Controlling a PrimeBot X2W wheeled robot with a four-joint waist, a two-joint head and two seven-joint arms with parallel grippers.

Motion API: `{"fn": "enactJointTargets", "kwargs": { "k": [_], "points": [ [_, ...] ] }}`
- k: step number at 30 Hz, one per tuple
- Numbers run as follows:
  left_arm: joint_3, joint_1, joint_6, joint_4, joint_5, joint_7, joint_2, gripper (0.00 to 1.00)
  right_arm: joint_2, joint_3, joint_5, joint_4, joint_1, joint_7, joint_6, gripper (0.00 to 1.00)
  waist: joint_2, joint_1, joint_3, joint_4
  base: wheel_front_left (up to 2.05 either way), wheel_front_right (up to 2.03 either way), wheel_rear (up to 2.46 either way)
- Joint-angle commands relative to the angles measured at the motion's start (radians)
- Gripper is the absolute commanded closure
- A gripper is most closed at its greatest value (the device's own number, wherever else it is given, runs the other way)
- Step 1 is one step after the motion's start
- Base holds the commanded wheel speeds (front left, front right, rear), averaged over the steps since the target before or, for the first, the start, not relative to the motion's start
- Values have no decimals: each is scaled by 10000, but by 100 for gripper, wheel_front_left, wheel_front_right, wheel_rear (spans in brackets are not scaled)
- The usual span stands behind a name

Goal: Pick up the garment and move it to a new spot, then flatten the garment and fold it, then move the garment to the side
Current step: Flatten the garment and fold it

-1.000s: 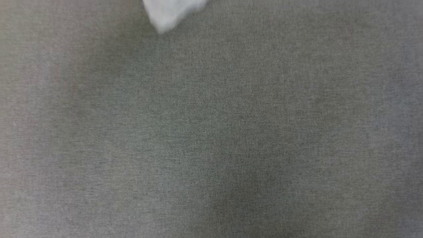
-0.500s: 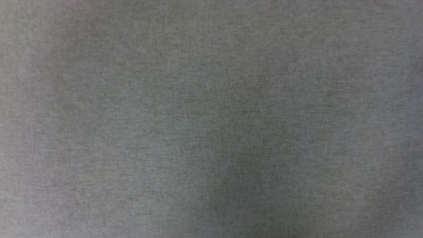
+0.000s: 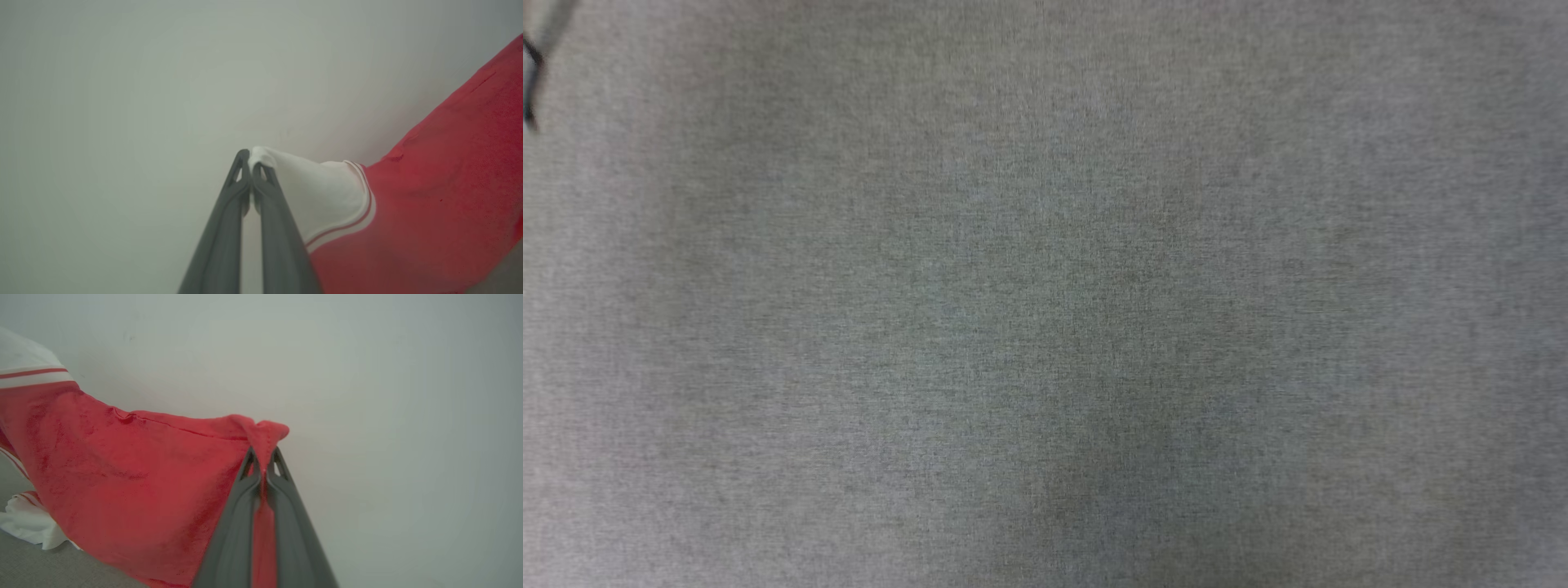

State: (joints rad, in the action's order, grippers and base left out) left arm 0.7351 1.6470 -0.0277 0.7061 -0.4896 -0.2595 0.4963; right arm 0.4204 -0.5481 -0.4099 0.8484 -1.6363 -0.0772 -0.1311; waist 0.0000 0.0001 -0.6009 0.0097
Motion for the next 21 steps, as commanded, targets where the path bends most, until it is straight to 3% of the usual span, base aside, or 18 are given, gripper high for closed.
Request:
{"fn": "enactJointTargets", "kwargs": {
  "k": [1,9,18,19,21],
  "points": [
    [-84,-916,40,-388,-52,-64,178,100,-123,-226,-257,10,780,-269,9,100,0,-1,359,-41,0,0,0],
    [-368,-5139,739,-2571,-135,-53,748,100,3,-1289,-862,-652,3914,-773,8,100,0,-1,1533,-70,0,0,0],
    [-206,-9293,1328,-4082,-517,-56,1295,100,1157,-1931,-1790,-1916,7011,-405,8,100,0,-1,2879,-57,0,0,0],
    [-116,-10237,1440,-4310,-679,-55,1474,100,1508,-2061,-2069,-2214,7725,-247,9,100,0,-1,3180,-64,0,0,0],
    [-110,-10669,1555,-4426,-792,-57,1541,100,1671,-2124,-2171,-2373,8062,-170,8,100,0,-1,3322,-64,0,0,0]
  ]
}}
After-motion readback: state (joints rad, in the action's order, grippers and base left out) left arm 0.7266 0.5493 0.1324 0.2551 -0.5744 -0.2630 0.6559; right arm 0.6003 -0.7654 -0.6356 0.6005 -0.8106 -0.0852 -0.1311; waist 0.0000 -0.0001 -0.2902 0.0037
